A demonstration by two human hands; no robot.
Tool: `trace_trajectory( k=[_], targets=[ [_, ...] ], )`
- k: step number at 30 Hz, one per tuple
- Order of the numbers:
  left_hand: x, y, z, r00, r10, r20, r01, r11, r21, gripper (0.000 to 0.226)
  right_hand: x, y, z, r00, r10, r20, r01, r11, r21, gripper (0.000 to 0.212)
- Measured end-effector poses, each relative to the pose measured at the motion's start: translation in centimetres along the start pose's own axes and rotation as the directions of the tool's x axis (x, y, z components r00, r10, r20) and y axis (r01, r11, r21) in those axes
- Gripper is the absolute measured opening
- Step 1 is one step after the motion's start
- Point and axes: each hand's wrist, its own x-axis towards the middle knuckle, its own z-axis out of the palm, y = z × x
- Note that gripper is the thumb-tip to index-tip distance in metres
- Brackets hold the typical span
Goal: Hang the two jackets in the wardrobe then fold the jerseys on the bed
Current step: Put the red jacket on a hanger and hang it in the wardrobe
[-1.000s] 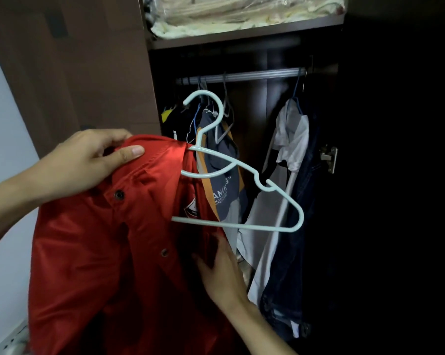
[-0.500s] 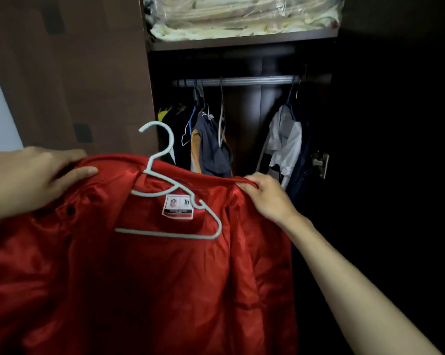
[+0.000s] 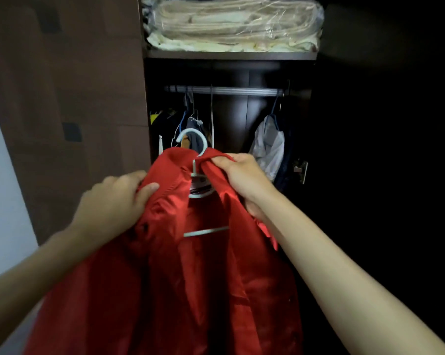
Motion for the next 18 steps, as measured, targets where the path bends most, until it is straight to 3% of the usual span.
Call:
trace_trajectory(
  k=[4,7,8,10,12,13,14,16,18],
  targets=[
    [0.6,3.3,2.3,0.997,-0.032,0.066,0.032,0.999,-0.010,0.033,-2.4,1.4,3.4,0.996,0.076,0.040,-0.080,0.989,0.124,0.019],
    [2.0,3.0,2.5,0.991,-0.074,0.108,0.093,0.980,-0.177,0.030,-3.9,1.9,3.5,0.998,0.036,0.056,-0.041,0.995,0.093,0.013],
    [2.6,2.4,2.4,0.989,-0.092,0.117,0.119,0.961,-0.250,0.033,-4.2,2.0,2.8,0.998,0.000,0.069,-0.003,0.999,0.048,0.020],
    [3.9,0.9,2.1,0.978,-0.142,0.150,0.189,0.907,-0.377,0.044,-5.1,2.5,1.1,0.990,-0.043,0.138,0.061,0.990,-0.131,0.066],
    [4.7,-0.8,2.0,0.965,-0.181,0.188,0.255,0.813,-0.524,0.067,-6.7,3.0,-0.2,0.976,-0.041,0.215,0.127,0.906,-0.404,0.105],
    [5.0,-1.4,2.0,0.961,-0.189,0.202,0.273,0.773,-0.573,0.075,-7.7,3.1,-0.6,0.967,-0.034,0.253,0.166,0.838,-0.520,0.111],
    [5.2,-1.5,2.0,0.959,-0.184,0.215,0.279,0.744,-0.607,0.073,-8.6,3.1,-0.8,0.957,-0.040,0.287,0.215,0.763,-0.609,0.105],
    [5.0,-0.8,1.4,0.954,-0.180,0.240,0.295,0.712,-0.637,0.053,-9.5,2.8,-0.7,0.935,-0.100,0.339,0.319,0.653,-0.687,0.060],
    [5.1,-0.2,1.4,0.956,-0.168,0.240,0.287,0.706,-0.647,0.042,-9.6,2.3,-0.5,0.934,-0.131,0.332,0.329,0.677,-0.658,0.020]
  ],
)
